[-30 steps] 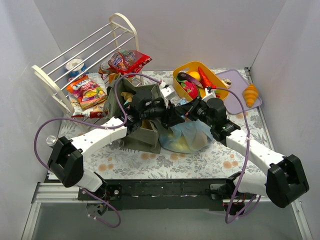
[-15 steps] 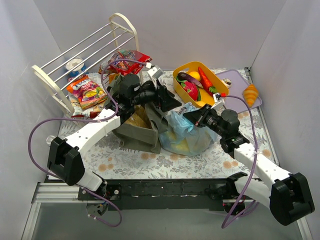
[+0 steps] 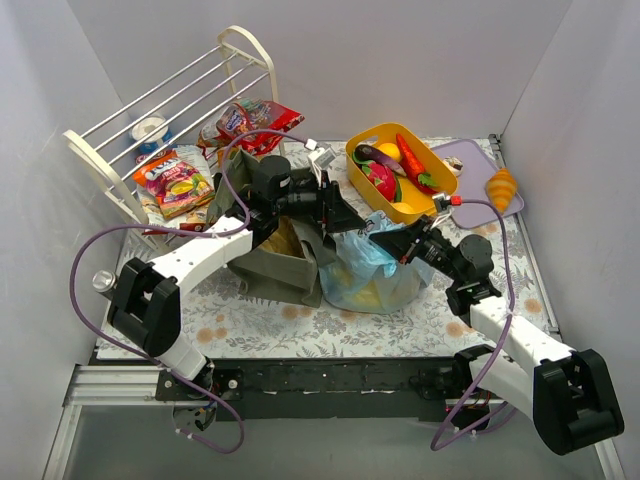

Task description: Place the mixed food into the grocery bags and tie them

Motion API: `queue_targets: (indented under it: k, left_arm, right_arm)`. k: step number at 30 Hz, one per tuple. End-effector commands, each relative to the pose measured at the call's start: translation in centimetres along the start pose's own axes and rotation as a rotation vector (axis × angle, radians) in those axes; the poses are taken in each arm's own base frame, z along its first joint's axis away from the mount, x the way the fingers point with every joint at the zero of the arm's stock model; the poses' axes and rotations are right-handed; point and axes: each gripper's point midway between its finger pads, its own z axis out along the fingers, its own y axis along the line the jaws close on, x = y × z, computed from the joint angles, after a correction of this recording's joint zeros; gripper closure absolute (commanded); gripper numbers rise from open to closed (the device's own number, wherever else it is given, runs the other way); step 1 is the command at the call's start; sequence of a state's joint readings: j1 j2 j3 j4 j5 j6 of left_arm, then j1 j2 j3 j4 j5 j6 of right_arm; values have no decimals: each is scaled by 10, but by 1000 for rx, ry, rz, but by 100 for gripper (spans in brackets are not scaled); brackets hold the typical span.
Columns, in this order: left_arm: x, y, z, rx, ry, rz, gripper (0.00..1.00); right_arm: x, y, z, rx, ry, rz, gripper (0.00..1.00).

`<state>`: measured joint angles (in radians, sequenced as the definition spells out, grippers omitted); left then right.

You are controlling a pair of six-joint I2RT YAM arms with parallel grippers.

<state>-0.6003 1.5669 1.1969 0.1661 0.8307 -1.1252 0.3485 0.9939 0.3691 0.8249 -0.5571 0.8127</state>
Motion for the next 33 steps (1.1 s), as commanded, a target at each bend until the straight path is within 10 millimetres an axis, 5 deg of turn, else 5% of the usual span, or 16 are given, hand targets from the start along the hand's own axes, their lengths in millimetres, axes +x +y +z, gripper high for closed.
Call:
queue_targets:
  k: [1, 10, 19, 33]
  left_arm:
    - [7, -10, -1, 61, 16, -8, 33]
    - [31, -13, 1, 147, 44, -99, 49]
    - [44, -23, 20, 179, 42, -108, 51]
    - [54, -7, 31, 119, 30, -107, 61]
  right_arm:
    - [-18, 33, -5, -151, -33, -112, 99]
    - [-22, 29, -12, -130, -42, -98, 99]
    - [-22, 28, -13, -131, -48, -67, 99]
    - [-25, 31, -14, -138, -67, -25, 99]
